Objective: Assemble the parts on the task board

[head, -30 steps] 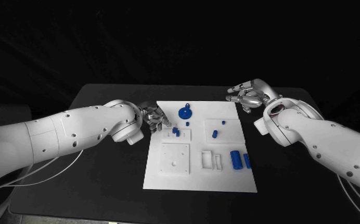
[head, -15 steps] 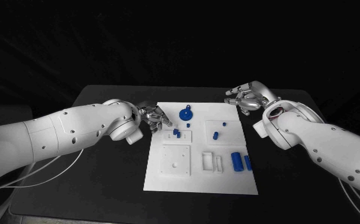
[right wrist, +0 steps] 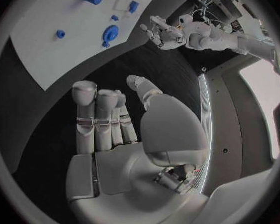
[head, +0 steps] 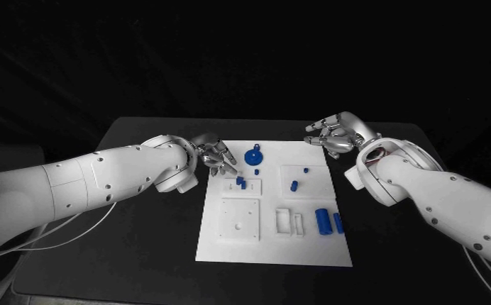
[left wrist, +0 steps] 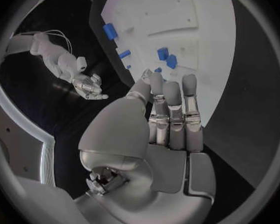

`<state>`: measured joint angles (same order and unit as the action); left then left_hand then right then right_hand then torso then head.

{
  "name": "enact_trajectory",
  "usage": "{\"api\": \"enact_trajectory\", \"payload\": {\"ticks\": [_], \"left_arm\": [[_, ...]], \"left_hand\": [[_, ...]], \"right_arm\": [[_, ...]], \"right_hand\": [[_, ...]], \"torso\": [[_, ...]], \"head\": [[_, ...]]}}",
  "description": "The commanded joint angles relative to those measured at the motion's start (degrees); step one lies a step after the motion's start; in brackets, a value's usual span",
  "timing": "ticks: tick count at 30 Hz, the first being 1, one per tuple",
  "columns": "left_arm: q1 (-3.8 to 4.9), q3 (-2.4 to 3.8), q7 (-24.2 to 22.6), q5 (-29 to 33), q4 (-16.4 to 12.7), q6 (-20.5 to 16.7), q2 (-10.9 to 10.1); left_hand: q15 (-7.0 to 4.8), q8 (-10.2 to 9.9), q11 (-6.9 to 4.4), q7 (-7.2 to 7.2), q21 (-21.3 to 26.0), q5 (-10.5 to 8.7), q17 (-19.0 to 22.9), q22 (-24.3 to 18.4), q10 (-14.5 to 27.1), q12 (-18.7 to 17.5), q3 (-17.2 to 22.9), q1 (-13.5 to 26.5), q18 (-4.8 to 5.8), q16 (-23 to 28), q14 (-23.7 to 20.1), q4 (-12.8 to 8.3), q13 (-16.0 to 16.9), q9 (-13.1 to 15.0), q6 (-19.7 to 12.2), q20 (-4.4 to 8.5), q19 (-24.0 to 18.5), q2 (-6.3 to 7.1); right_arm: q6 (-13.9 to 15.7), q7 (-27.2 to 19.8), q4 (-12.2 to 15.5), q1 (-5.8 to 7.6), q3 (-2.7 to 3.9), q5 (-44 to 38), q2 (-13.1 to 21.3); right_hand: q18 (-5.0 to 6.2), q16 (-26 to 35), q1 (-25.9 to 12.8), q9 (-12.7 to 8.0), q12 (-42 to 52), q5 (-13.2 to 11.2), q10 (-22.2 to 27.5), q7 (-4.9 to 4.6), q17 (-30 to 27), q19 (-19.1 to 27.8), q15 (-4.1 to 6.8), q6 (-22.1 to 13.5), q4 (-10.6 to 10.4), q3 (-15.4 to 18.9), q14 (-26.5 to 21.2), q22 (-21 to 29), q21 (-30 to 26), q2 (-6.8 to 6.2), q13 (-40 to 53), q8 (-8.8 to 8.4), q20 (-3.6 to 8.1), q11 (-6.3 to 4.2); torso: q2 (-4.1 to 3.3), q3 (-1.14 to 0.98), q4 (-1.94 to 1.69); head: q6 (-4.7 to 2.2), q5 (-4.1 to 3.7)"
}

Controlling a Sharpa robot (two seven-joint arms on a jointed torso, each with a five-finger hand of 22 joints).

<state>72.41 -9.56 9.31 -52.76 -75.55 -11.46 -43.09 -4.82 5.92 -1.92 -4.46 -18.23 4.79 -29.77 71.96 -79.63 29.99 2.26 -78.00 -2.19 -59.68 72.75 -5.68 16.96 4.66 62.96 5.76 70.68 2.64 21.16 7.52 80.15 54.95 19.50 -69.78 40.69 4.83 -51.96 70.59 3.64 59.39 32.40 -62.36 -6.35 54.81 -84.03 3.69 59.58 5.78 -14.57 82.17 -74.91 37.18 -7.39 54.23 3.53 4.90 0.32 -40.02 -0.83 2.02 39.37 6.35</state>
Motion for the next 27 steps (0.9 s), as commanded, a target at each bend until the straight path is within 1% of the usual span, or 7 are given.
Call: {"api": "enact_trajectory", "payload": {"ticks": [1,5,10,18,21,25,27], "left_arm": [[0.01,-0.44,-0.3,-9.2,-0.2,-4.0,0.4],[-0.07,-1.08,1.1,-10.8,-0.2,-4.3,0.9],[-0.28,-1.54,4.1,-12.4,-0.1,-3.7,1.4],[-0.75,-1.96,8.4,-13.3,0.5,-2.9,2.4],[-0.95,-2.01,9.3,-13.3,0.8,-3.1,2.9],[-1.12,-2.04,10.1,-13.3,1.2,-3.6,3.3],[-1.18,-2.05,10.4,-13.3,1.5,-3.7,3.5]], "left_hand": [[0.08,0.4,0.06,0.10,0.7,-0.72,0.2,0.0,-0.1,0.1,-0.2,-0.2,0.85,-0.2,-0.4,0.9,-0.3,-0.6,0.3,0.10,0.3,0.87],[0.07,0.6,0.06,0.19,1.2,-1.58,0.4,0.3,-0.2,0.6,-0.7,0.4,0.92,-0.5,-0.4,2.2,-0.3,-0.6,0.2,0.11,0.6,1.58],[0.03,0.9,0.08,0.33,1.5,-1.91,0.4,0.5,-0.5,1.0,-1.6,2.0,0.94,-0.8,-0.2,3.6,-0.2,-0.5,0.4,0.18,0.9,2.52],[-0.40,2.0,-0.36,1.35,1.6,-1.94,0.3,1.0,-1.4,1.3,-1.3,6.5,1.07,-1.4,0.7,7.9,-0.1,-0.2,3.0,0.59,1.9,2.60],[-0.56,1.8,-0.51,1.56,1.6,-1.95,0.2,1.3,-1.8,1.4,-0.1,6.4,1.16,-1.6,1.0,9.0,-0.1,-0.3,3.8,0.77,2.3,2.81],[-0.62,1.1,-0.57,1.64,1.8,-1.95,0.1,1.8,-1.9,1.4,0.8,6.1,1.23,-1.7,1.1,9.8,0.0,-0.3,4.5,0.87,2.5,3.02],[-0.67,0.9,-0.62,1.69,1.8,-1.95,0.1,1.9,-2.0,1.5,1.0,5.9,1.23,-1.8,1.1,9.8,0.0,-0.3,4.7,0.90,2.6,2.79]], "right_arm": [[-0.8,-0.9,0.3,-0.06,-0.03,-2.7,-0.1],[-0.7,-0.9,0.5,-0.08,-0.05,-3.1,-0.1],[-0.7,-0.9,0.6,-0.13,-0.07,-3.4,-0.1],[-0.8,-0.9,0.7,-0.23,-0.08,-3.5,-0.2],[-0.8,-0.9,0.7,-0.26,-0.08,-3.5,-0.2],[-0.8,-0.9,0.7,-0.30,-0.08,-3.5,-0.2],[-0.8,-0.9,0.7,-0.32,-0.08,-3.5,-0.2]], "right_hand": [[0.65,0.2,-0.4,-0.1,-0.2,-0.1,0.3,-0.14,0.0,-1.4,0.13,0.2,0.7,-0.1,-0.4,-4.6,-0.2,0.15,-0.1,-0.03,-0.03,0.02],[0.65,0.2,-0.6,-0.1,-0.2,-0.1,0.2,-0.14,0.0,-1.3,0.11,0.2,1.0,-0.2,-0.5,-4.6,-0.1,0.22,-0.1,-0.05,-0.03,0.03],[0.65,0.2,-0.6,-0.1,-0.2,-0.1,0.2,-0.14,0.0,-1.3,0.11,0.2,1.0,-0.2,-0.5,-4.6,-0.1,0.22,-0.1,-0.05,-0.03,0.03],[0.65,0.2,-0.7,-0.1,-0.2,-0.1,0.3,-0.14,0.0,-1.3,0.15,0.2,1.1,-0.2,-0.4,-4.6,-0.1,0.34,-0.1,0.00,-0.04,0.00],[0.65,0.2,-0.7,-0.1,-0.2,-0.1,0.3,-0.14,0.0,-1.3,0.15,0.2,1.1,-0.2,-0.4,-4.6,-0.1,0.34,-0.1,0.00,-0.04,0.00],[0.65,0.2,-0.7,-0.1,-0.2,-0.1,0.3,-0.14,0.0,-1.3,0.15,0.2,1.1,-0.2,-0.4,-4.6,-0.1,0.35,-0.1,0.00,-0.03,0.00],[0.66,0.2,-0.7,-0.1,-0.1,0.0,0.2,-0.14,0.1,-1.3,0.16,0.2,1.1,-0.3,-0.4,-4.6,-0.1,0.37,0.0,-0.01,-0.03,0.00]], "torso": [[-0.01,0.01,-0.09],[-0.03,0.06,-0.06],[-0.05,0.04,0.03],[-0.05,0.05,-0.07],[0.00,0.05,-0.03],[-0.01,0.01,0.05],[0.00,-0.02,0.02]], "head": [[-0.07,-0.07],[-0.08,-0.07],[-0.04,0.04],[0.01,-0.04],[0.02,-0.03],[0.01,-0.01],[0.01,-0.06]]}}
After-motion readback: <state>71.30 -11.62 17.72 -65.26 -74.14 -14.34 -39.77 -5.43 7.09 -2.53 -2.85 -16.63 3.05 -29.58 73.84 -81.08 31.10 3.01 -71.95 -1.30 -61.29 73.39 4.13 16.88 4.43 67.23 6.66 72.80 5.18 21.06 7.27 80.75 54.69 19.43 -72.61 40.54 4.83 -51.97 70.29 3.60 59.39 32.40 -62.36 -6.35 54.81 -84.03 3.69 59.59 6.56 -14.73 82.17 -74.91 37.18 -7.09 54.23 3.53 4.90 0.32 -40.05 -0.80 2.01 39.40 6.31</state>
